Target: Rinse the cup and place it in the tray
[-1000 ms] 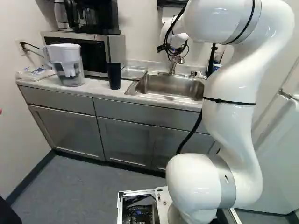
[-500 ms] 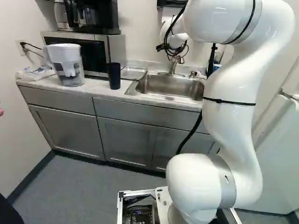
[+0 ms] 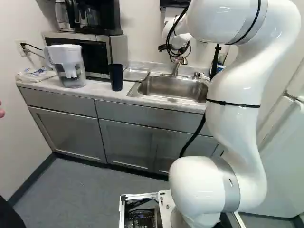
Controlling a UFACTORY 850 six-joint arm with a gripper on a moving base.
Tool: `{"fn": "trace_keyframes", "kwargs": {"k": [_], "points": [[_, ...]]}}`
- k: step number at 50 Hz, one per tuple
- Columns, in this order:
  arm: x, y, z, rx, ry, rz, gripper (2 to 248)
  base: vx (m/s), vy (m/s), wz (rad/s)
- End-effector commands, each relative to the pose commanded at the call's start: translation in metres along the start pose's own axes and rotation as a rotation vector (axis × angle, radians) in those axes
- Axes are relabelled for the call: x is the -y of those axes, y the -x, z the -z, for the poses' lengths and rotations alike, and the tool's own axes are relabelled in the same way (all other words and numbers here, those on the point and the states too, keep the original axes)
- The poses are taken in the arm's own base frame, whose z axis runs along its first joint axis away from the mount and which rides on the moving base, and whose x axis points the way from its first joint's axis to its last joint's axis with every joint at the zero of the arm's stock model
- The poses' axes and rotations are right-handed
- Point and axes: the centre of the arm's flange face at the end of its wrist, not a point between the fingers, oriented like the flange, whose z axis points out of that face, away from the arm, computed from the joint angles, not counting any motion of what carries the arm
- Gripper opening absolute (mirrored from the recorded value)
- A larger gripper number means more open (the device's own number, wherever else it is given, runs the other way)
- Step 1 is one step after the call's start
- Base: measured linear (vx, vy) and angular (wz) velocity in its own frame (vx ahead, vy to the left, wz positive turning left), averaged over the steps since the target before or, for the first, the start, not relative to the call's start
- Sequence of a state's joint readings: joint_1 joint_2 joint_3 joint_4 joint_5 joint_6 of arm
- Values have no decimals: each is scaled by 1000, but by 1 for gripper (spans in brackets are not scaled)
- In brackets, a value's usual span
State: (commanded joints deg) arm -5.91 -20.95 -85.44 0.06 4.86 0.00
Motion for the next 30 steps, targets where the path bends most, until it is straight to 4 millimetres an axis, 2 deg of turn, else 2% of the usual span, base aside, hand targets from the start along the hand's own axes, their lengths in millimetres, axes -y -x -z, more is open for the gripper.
{"fn": "trace_keyframes", "kwargs": {"k": [30], "points": [[0,-3,0,-31,0,0,247,0,0,0]]}}
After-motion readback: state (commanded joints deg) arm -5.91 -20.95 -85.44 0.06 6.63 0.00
